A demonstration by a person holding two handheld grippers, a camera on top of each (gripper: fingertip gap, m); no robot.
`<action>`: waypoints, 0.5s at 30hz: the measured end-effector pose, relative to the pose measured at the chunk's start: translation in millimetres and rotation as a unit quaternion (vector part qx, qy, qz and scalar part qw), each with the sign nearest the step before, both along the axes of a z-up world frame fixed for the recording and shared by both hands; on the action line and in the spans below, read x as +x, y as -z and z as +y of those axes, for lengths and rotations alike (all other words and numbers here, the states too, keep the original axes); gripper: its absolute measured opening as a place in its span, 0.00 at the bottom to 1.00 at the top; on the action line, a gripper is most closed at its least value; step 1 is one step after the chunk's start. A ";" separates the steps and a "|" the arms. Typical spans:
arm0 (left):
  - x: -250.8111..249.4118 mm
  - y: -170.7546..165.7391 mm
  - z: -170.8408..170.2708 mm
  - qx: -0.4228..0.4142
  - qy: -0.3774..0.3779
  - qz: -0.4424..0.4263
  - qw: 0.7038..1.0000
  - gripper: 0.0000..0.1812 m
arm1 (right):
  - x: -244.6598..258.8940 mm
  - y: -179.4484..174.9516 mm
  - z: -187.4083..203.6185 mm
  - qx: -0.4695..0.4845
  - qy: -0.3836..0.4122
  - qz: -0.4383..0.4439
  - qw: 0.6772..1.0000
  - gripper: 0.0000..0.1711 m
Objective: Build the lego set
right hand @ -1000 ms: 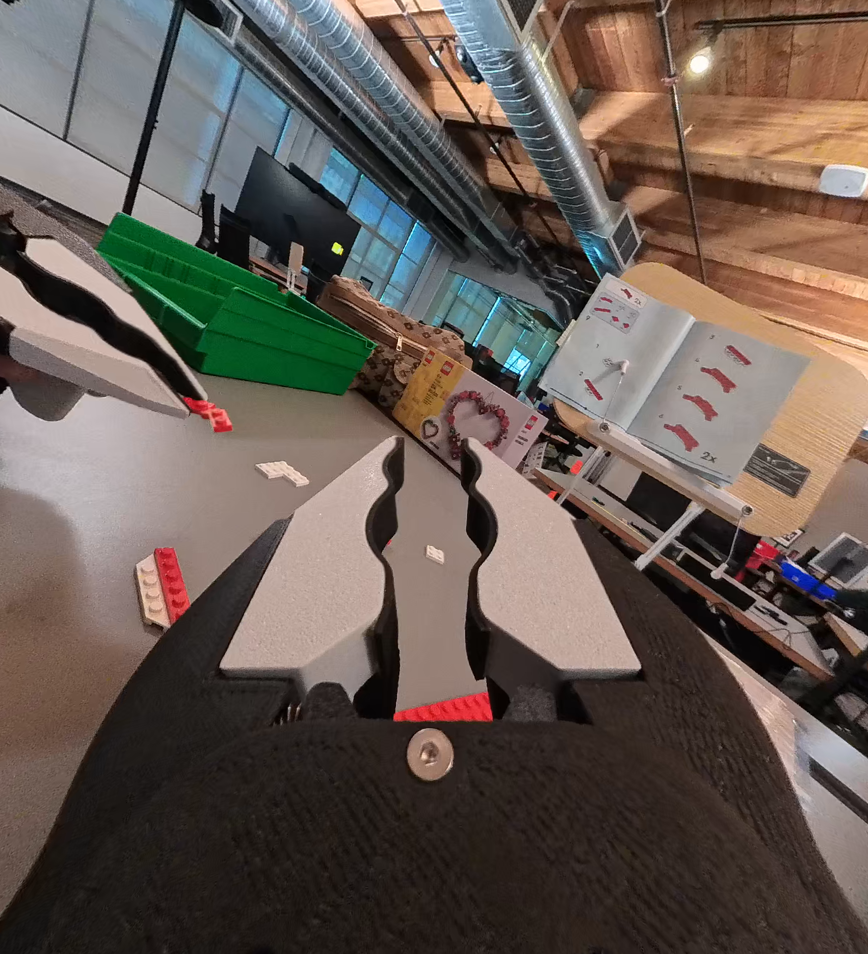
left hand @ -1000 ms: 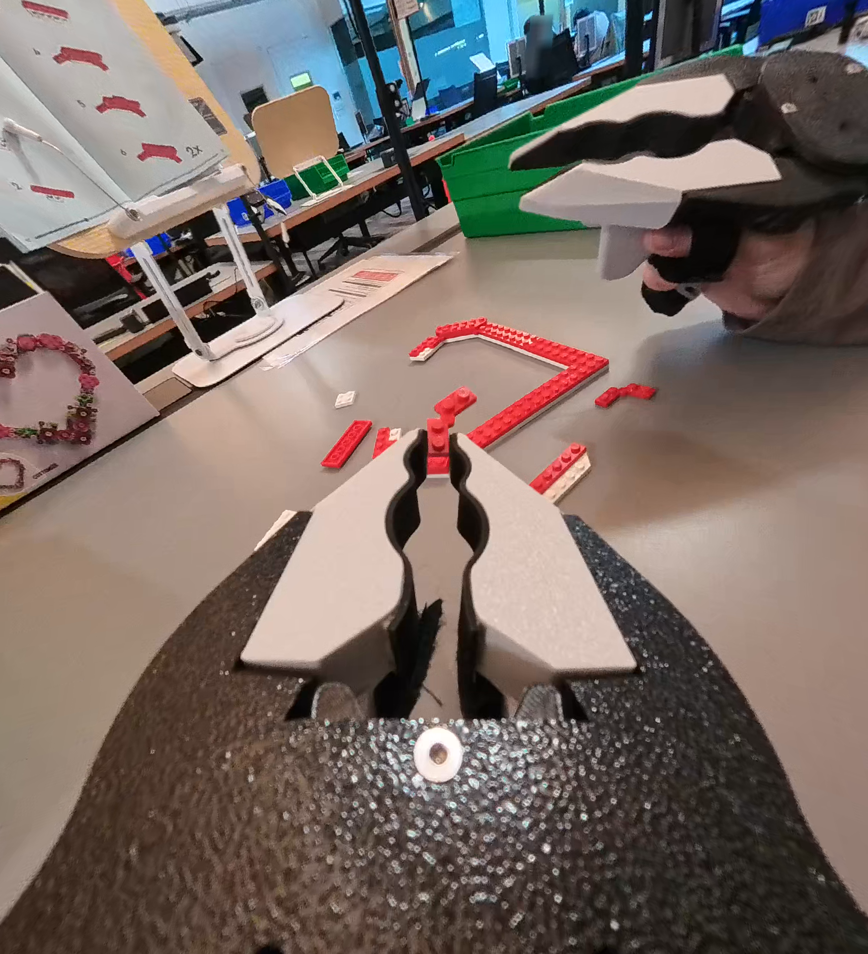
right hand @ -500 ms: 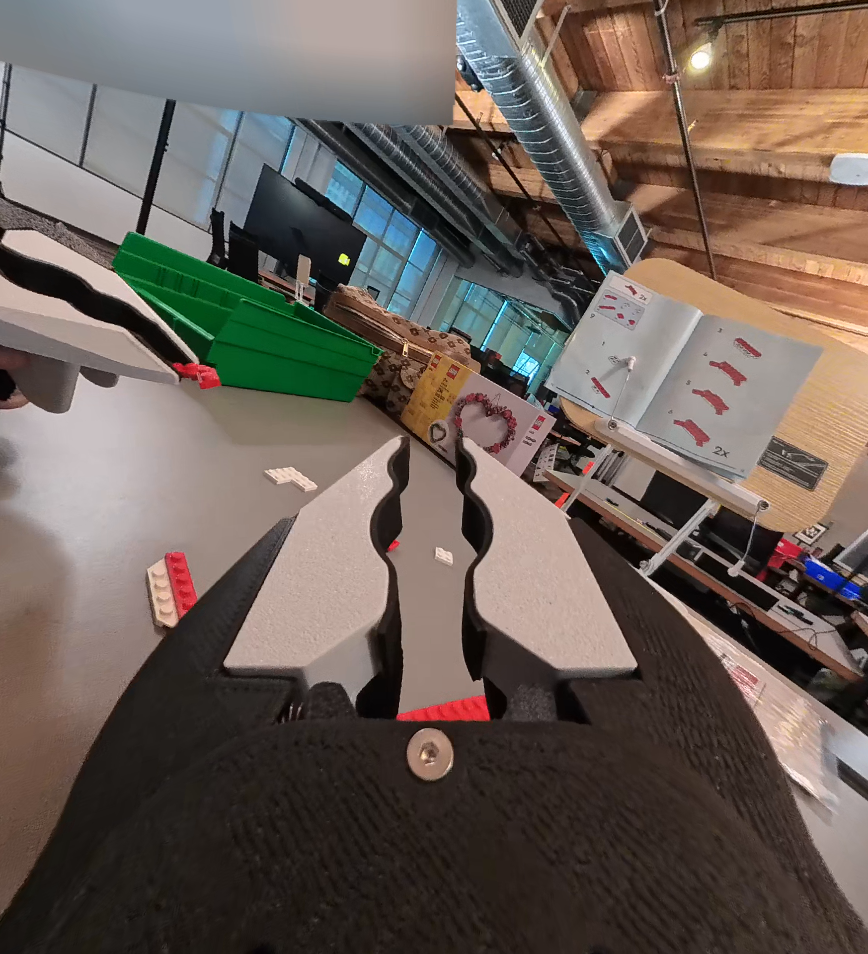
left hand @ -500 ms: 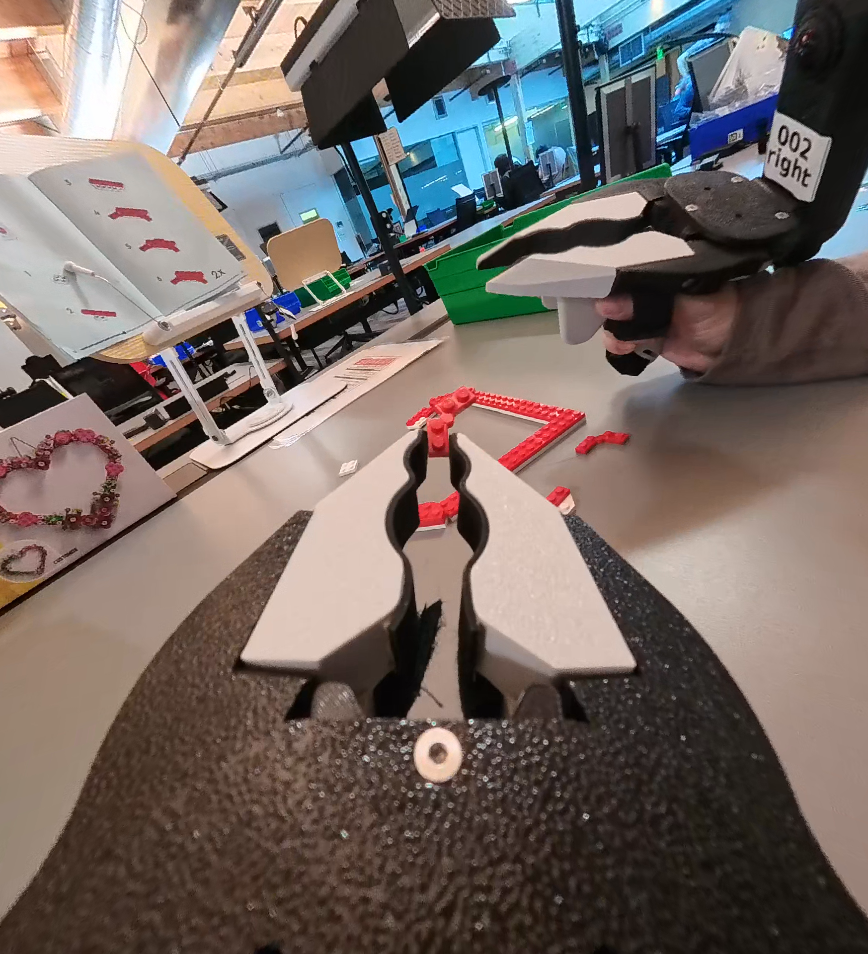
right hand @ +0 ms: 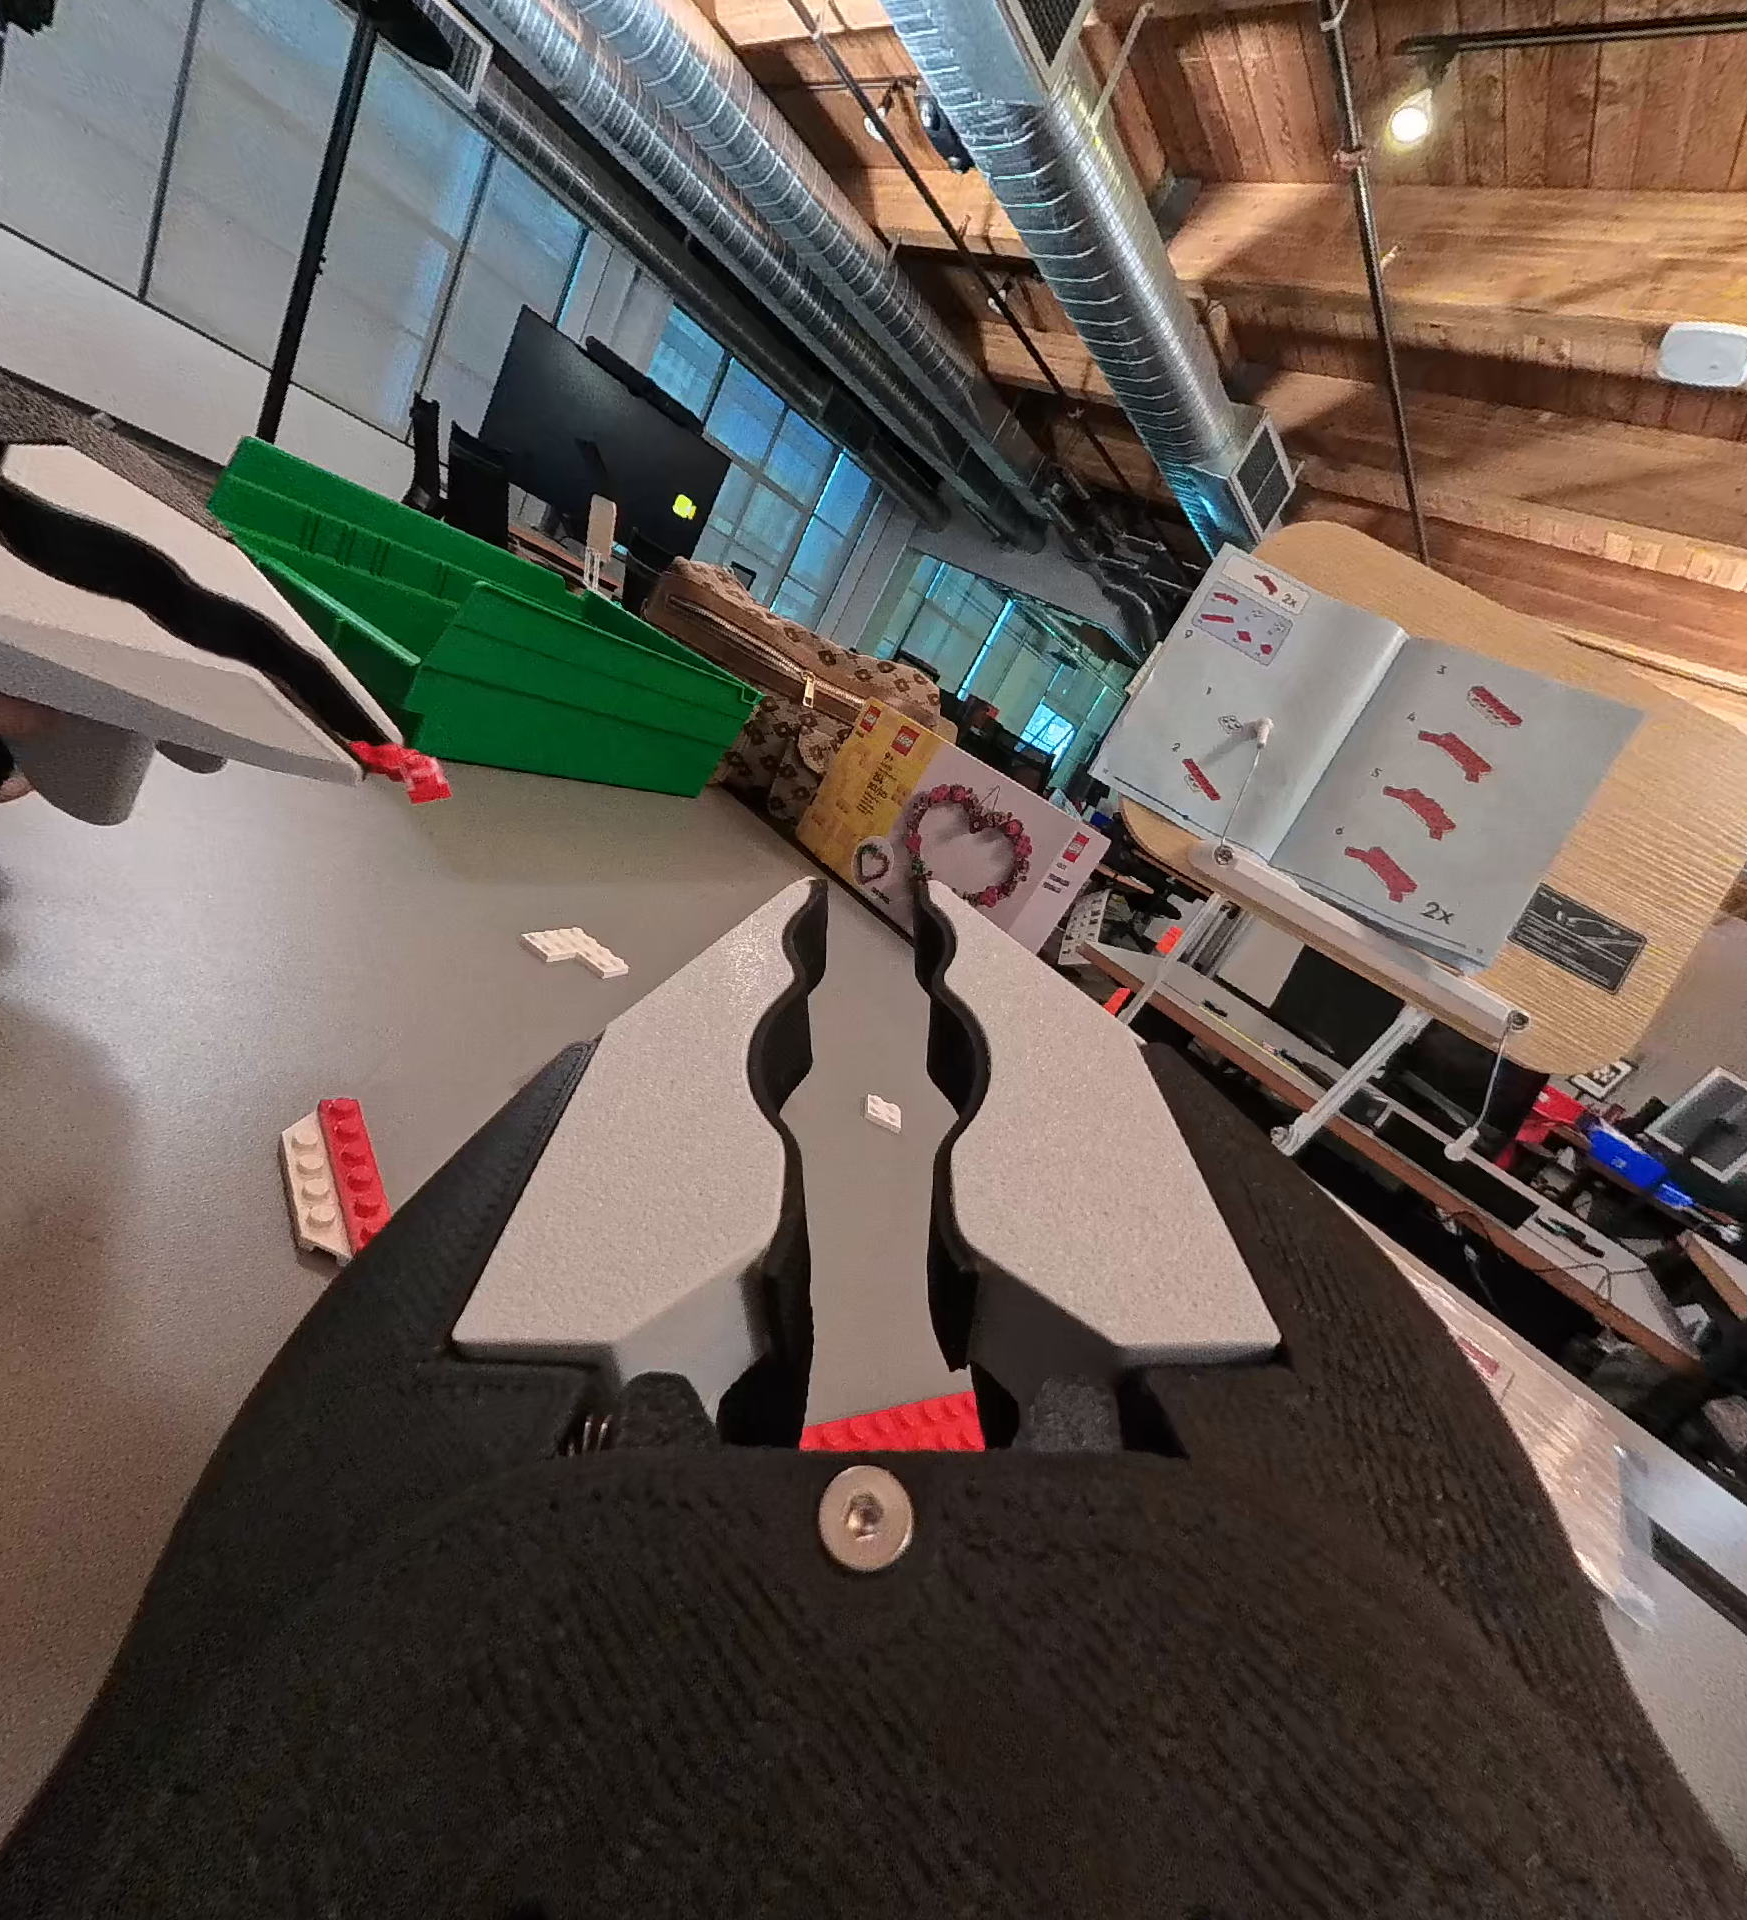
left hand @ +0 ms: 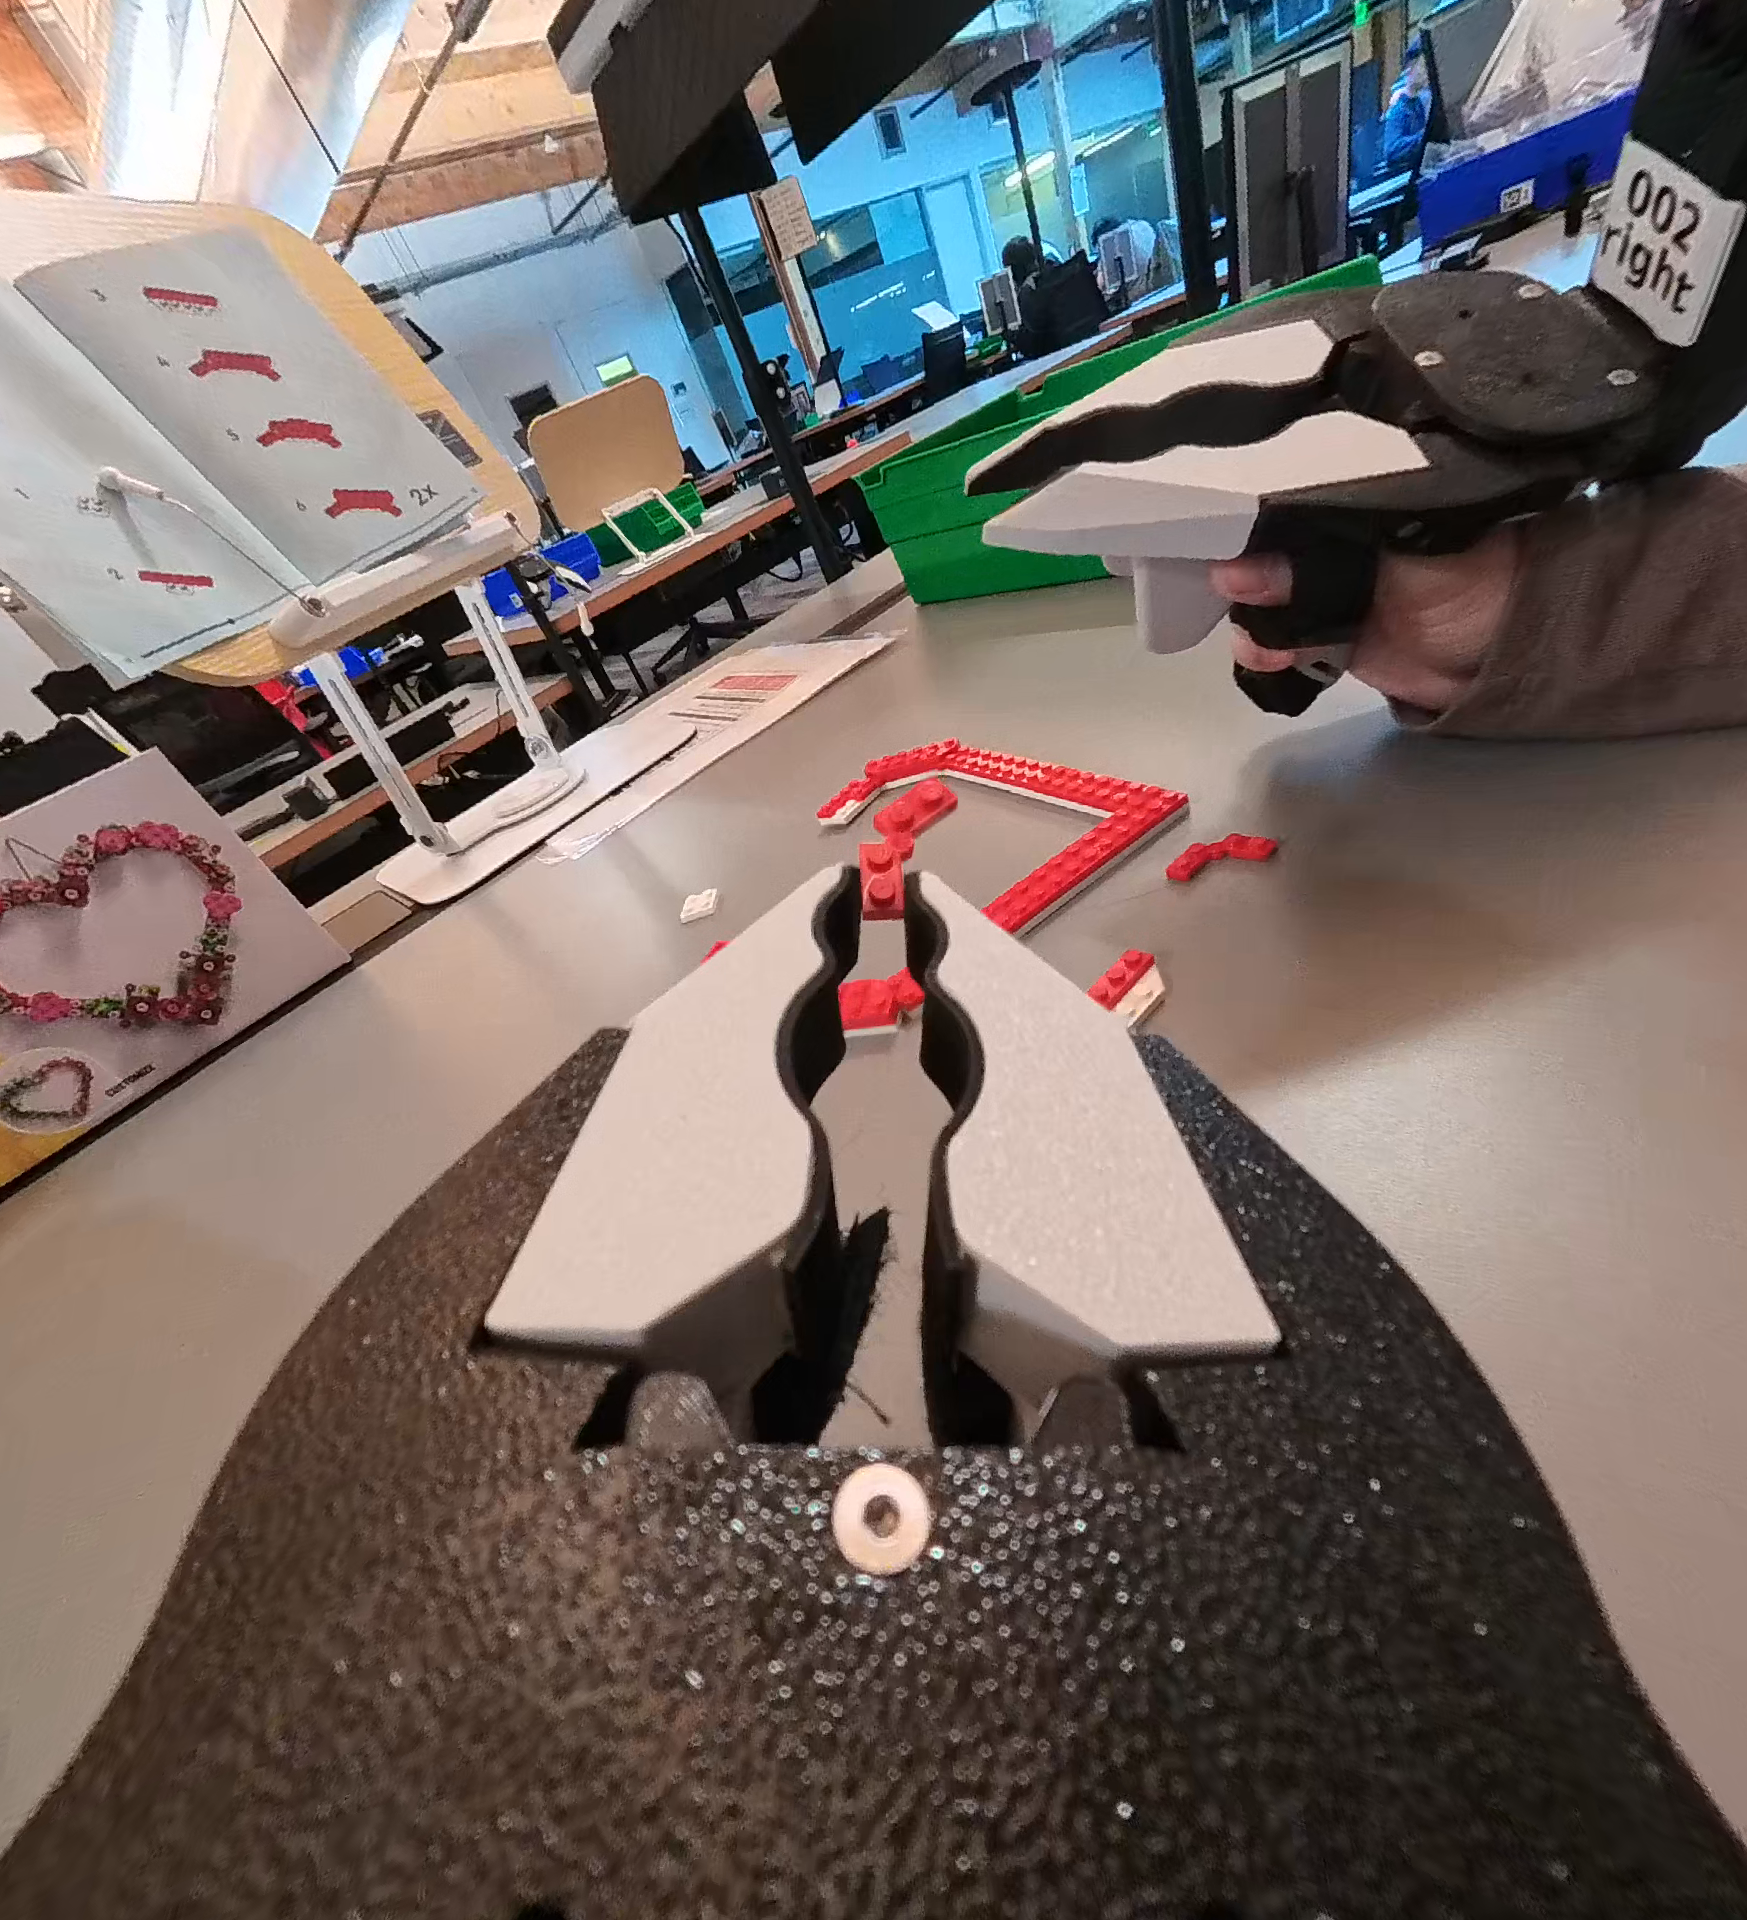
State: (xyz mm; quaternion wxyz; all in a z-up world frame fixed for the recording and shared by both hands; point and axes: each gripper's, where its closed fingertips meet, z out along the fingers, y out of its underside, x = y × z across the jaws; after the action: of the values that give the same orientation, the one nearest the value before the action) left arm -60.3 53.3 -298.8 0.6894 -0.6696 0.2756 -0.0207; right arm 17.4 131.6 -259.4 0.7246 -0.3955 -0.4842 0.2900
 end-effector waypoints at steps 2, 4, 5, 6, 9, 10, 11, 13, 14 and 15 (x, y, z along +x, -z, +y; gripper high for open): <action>-1.3 3.2 1.3 -0.011 -0.007 0.005 1.000 0.03 | -1.9 2.4 -2.5 -0.003 -0.009 -0.008 1.000 0.09; -2.4 11.6 3.3 -0.052 -0.015 0.008 0.999 0.03 | -5.8 7.4 -8.6 0.009 -0.025 -0.031 0.999 0.10; -2.6 14.5 3.7 -0.073 -0.021 0.005 0.997 0.03 | -8.6 10.6 -13.3 0.023 -0.034 -0.048 0.998 0.14; -1.0 15.6 2.7 -0.090 -0.022 0.000 0.996 0.03 | -11.6 14.6 -18.2 0.039 -0.041 -0.068 0.996 0.17; 6.6 22.3 -2.6 -0.135 -0.028 -0.017 0.990 0.03 | -21.6 30.5 -40.0 0.056 -0.096 -0.144 0.983 0.18; 10.2 28.3 -4.7 -0.156 -0.028 -0.020 0.987 0.03 | -24.5 39.7 -46.9 0.050 -0.121 -0.181 0.975 0.17; 13.0 35.6 -6.4 -0.175 -0.030 -0.018 0.984 0.03 | -26.6 49.9 -52.2 0.035 -0.144 -0.219 0.964 0.17; 17.1 48.7 -8.9 -0.209 -0.038 -0.014 0.977 0.03 | -29.1 68.7 -59.6 -0.004 -0.190 -0.284 0.940 0.20; 18.1 51.4 -9.5 -0.218 -0.044 -0.013 0.975 0.03 | -30.7 74.7 -60.6 -0.019 -0.206 -0.303 0.930 0.23; 19.3 52.7 -9.4 -0.225 -0.050 -0.017 0.973 0.03 | -32.6 78.6 -61.5 -0.030 -0.221 -0.316 0.922 0.24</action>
State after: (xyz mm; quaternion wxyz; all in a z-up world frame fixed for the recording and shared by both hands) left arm -41.0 43.9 -351.5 0.5261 -0.8197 0.2187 -0.0591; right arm -15.2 70.1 -338.0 0.4396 -0.3708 -0.7542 0.3171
